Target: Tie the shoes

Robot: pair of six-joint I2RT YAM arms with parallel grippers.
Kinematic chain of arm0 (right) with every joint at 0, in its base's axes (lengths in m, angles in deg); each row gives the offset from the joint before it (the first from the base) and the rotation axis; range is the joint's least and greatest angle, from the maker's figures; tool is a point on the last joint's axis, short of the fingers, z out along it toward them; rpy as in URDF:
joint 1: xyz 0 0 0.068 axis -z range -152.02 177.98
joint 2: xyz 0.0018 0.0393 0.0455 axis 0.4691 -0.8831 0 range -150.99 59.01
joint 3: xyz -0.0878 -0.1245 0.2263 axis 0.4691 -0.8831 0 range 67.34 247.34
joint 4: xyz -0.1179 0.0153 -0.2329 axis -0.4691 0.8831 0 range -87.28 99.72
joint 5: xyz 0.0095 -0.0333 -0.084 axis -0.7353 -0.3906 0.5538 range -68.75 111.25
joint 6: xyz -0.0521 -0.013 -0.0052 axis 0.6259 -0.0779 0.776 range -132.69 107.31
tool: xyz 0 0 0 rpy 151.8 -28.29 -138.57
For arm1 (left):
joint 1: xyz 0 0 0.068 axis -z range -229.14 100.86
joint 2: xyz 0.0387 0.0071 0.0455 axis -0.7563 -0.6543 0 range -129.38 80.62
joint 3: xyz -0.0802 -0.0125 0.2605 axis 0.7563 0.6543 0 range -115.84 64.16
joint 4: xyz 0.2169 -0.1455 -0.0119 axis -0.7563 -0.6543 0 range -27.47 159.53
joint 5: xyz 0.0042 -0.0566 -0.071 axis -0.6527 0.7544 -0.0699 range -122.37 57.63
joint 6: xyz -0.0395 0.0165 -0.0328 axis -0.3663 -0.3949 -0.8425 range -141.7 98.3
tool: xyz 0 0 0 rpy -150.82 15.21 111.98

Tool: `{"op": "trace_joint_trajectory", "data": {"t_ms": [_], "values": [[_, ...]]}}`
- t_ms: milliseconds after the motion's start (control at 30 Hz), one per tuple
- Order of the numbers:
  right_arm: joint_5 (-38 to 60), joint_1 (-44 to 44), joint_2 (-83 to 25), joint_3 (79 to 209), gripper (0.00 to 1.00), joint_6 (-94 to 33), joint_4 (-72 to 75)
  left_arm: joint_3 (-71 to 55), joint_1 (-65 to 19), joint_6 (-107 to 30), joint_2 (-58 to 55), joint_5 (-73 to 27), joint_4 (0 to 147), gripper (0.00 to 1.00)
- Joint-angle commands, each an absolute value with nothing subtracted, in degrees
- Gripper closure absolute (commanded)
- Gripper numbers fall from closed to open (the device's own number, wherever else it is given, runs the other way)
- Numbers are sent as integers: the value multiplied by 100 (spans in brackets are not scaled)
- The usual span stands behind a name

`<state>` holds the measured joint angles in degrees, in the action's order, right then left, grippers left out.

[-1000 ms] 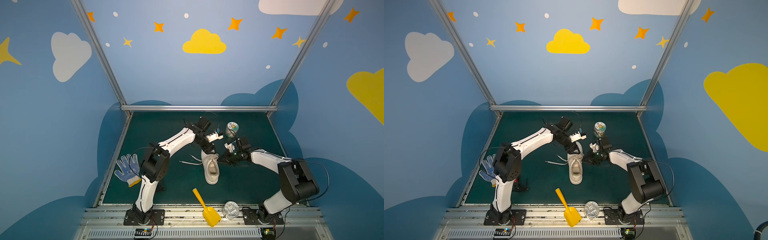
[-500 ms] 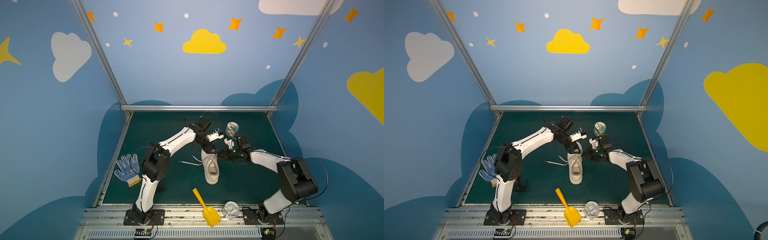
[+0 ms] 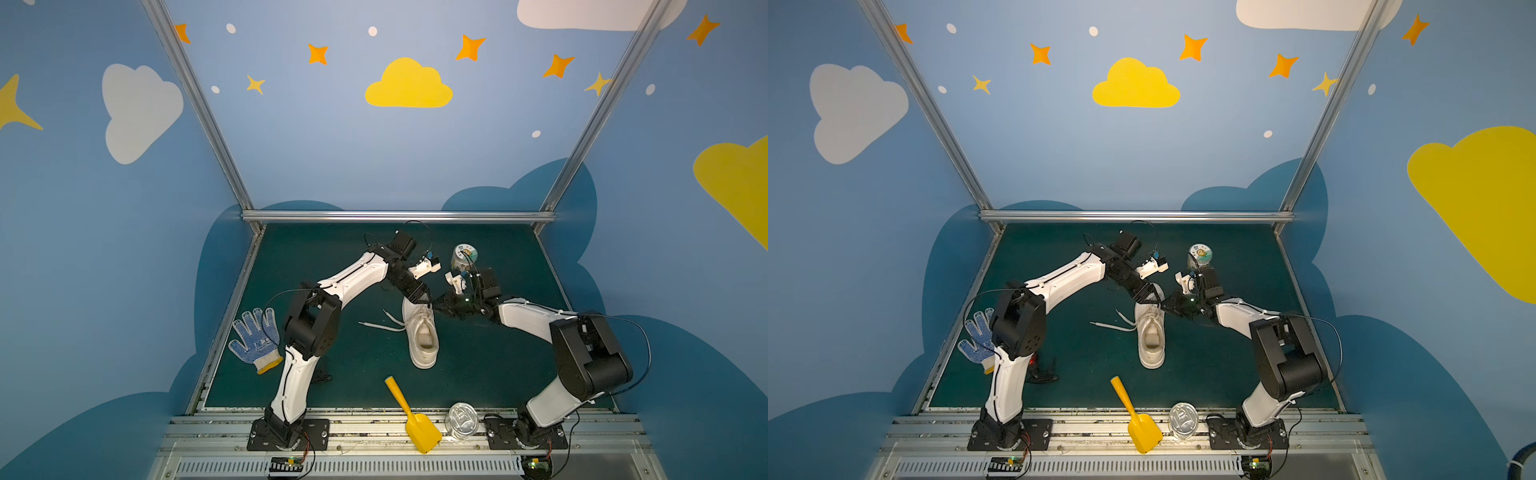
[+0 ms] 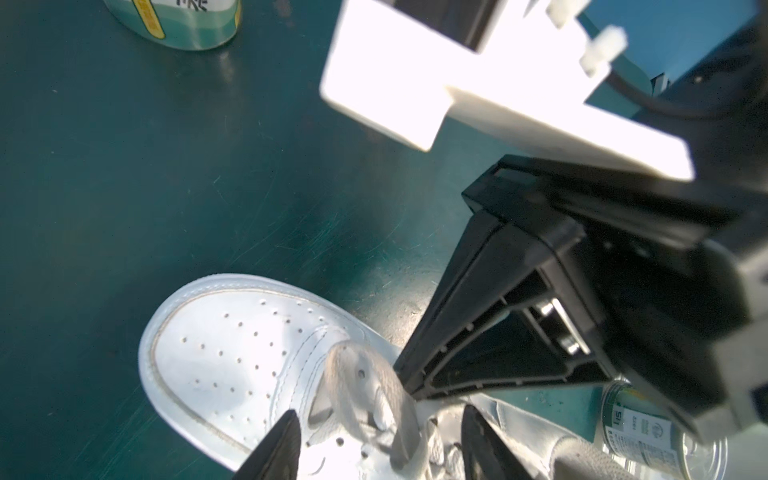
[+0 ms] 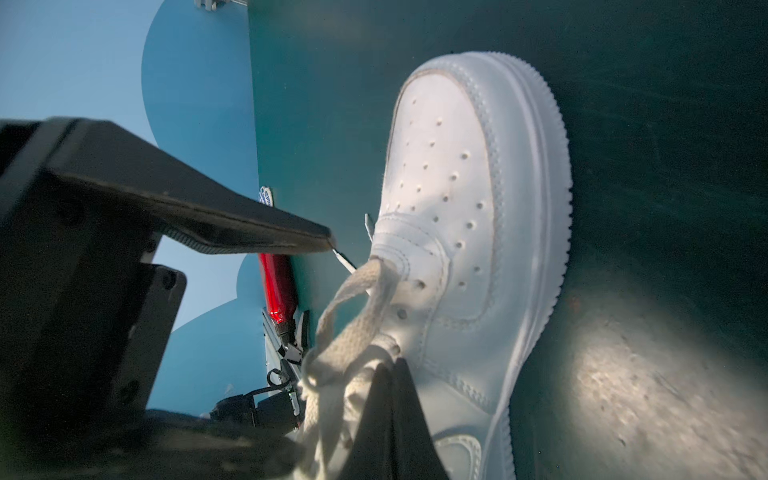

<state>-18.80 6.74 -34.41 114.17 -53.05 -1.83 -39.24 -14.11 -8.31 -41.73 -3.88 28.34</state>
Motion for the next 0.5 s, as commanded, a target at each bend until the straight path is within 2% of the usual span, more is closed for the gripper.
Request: {"op": "trace_joint_trajectory", "data": {"t_ms": [0,400,467], "values": [[-1941,633,-3468,11375,100,-5356,-331,-4034,-1420,-1205,-4350,-85,3100,38],[-1940,614,-3468,11308,100,-5403,-464,-4328,-1441,-1556,-4651,273,3127,40],[-1933,608,-3465,11308,100,-5401,-449,-4234,-1477,-1676,-4611,369,3287,44]]}}
